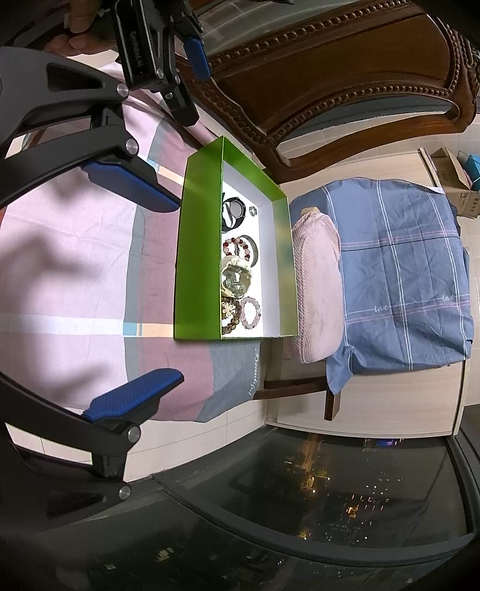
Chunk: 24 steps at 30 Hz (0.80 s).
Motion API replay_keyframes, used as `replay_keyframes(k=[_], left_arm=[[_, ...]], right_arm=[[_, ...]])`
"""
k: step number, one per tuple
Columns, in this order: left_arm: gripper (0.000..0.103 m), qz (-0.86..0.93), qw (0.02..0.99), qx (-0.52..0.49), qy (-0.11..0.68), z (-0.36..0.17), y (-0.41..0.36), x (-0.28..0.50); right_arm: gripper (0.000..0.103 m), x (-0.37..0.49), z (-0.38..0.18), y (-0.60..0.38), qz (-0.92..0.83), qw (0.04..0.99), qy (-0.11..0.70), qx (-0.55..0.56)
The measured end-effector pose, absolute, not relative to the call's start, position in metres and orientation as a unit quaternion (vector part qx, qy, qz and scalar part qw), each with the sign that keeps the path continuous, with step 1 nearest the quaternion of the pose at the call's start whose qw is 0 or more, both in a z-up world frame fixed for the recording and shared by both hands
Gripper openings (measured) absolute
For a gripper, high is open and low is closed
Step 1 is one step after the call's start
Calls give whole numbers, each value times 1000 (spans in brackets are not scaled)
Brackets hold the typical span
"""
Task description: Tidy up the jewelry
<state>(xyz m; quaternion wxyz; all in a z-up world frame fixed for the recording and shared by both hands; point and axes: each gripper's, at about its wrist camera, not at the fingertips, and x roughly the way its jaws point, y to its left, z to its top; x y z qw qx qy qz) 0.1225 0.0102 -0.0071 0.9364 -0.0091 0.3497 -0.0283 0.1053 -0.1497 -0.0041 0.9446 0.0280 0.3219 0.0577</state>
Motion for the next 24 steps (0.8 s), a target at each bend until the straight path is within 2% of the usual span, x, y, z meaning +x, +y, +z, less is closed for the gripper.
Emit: replay_keyframes(k=[24], left_arm=[[99,-29,936,-11,351,-8,10,123]], right_arm=[[84,106,-4,-150,59,944,324,28]])
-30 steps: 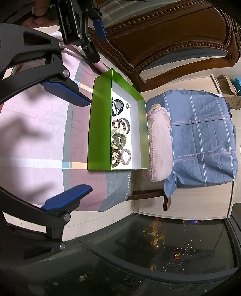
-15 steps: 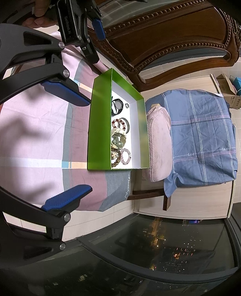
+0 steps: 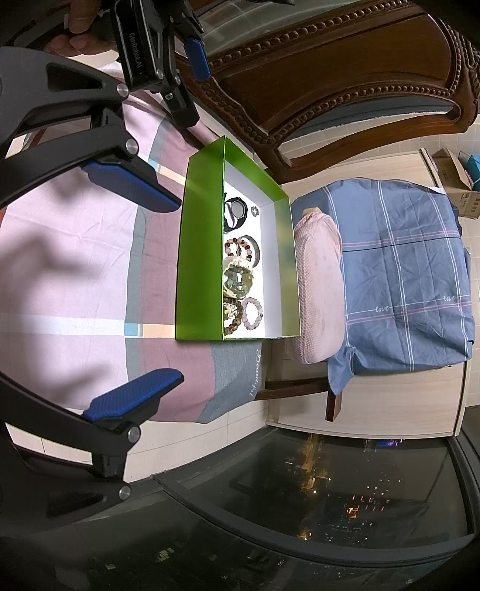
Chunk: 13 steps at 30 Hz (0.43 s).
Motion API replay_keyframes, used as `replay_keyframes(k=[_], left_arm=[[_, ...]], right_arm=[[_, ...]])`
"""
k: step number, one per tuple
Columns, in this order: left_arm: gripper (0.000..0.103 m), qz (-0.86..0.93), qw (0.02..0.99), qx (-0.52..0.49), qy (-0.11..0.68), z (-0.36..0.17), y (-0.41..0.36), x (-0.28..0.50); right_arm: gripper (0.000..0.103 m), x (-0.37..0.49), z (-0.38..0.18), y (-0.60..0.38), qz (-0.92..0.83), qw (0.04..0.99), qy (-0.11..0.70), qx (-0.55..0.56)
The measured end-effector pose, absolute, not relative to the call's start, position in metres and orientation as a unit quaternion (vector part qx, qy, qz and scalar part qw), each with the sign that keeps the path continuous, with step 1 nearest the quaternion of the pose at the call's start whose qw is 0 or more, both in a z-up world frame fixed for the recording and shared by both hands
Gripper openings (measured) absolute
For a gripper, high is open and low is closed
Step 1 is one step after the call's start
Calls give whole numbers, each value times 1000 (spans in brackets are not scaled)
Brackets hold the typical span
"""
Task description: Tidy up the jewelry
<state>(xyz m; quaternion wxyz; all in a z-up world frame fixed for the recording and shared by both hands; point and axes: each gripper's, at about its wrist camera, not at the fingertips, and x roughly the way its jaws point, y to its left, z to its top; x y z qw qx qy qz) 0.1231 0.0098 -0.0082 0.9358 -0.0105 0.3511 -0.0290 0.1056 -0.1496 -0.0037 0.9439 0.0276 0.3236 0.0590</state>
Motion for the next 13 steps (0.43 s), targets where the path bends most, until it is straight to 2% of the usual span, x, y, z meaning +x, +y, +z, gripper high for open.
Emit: replay_keyframes(k=[13], left_arm=[[99,-33,933,-11,359,-11,9,126]], right_arm=[[84,107,-5,-150,60,943,325,26]])
